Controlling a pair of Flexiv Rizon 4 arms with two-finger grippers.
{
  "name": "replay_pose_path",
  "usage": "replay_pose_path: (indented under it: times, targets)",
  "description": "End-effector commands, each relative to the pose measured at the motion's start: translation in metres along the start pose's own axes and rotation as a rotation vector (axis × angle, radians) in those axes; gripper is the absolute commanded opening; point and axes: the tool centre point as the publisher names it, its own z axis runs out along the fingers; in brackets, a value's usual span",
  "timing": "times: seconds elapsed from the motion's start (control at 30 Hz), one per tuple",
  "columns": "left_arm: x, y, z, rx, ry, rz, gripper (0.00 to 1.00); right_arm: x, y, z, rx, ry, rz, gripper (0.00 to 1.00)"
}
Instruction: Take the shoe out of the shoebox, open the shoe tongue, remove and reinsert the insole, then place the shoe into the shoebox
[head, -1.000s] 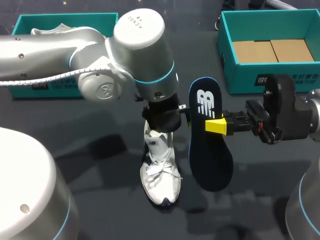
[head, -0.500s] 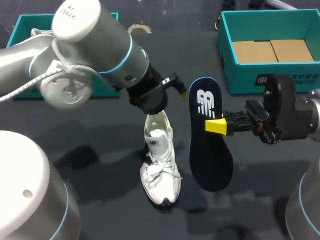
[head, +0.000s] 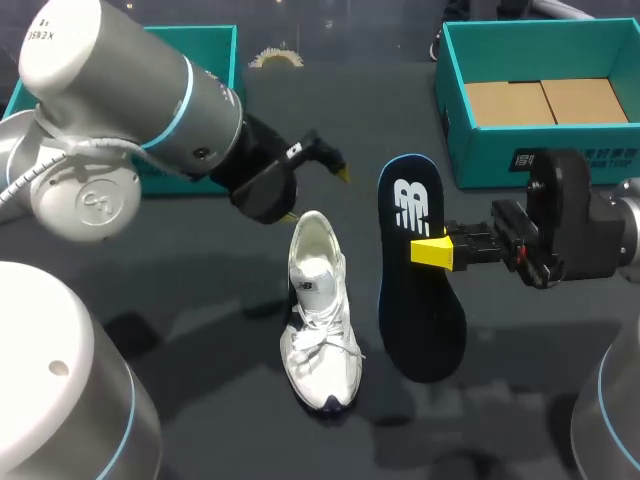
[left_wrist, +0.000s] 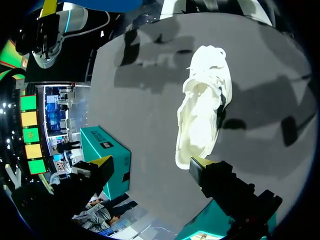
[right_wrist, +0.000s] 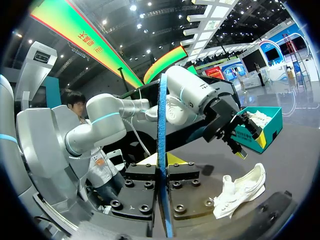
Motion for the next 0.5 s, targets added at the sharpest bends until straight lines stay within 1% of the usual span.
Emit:
replay_pose_path:
  times: [0.03,0.07,0.33,0.5]
  targets:
    - [0.004,-0.001,-0.002,-0.011,-0.036,0.006,1.00,0.003,-0.001,0.000,0.001,-0.007,0.002,0.00]
    - [0.004,-0.001,-0.003,-0.026,-0.048,0.009,1.00,0.003,-0.001,0.000,0.001,-0.007,0.002,0.00]
    - [0.000,0.002,-0.009,-0.051,-0.126,0.022,1.00,0.003,-0.001,0.000,0.001,-0.007,0.002,0.00]
    - [-0.002,0.005,-0.013,-0.039,-0.202,-0.004,1.00,0.003,-0.001,0.000,0.001,-0.007,0.002,0.00]
